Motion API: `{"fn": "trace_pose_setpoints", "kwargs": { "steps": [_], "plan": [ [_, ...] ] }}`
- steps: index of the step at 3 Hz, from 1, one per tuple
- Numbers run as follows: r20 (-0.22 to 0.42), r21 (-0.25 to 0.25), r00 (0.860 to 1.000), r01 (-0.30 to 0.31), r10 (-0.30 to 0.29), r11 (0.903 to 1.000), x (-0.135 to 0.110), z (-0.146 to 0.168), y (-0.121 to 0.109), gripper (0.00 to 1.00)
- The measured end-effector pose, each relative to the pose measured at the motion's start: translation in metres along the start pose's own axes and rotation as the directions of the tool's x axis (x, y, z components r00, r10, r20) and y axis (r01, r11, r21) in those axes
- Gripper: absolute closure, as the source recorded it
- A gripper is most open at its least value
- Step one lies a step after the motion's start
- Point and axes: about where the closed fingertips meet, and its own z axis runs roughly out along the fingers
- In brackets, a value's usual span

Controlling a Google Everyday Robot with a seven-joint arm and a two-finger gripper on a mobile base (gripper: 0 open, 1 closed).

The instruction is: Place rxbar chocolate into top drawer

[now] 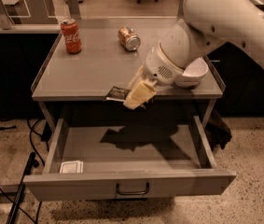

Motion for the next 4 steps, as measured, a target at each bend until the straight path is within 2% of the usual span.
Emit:
{"fn": "trace_pose_setpoints", "kwargs": {
  "steps": [1, 2, 3, 4],
  "plan": [
    [-0.002, -0.012, 1.000, 0.012, -0.012, 0.9998, 0.029, 0.020, 0.015, 1.00],
    [0.009, 0.004, 0.999, 0.040, -0.040, 0.9992, 0.058, 0.049, 0.019, 1.00],
    [-0.010, 0.046, 0.999, 0.048, -0.047, 0.9978, 0.097, 0.090, 0.013, 1.00],
    [-0.010, 0.047, 0.999, 0.049, -0.048, 0.9977, 0.098, 0.091, 0.013, 1.00]
  ]
}}
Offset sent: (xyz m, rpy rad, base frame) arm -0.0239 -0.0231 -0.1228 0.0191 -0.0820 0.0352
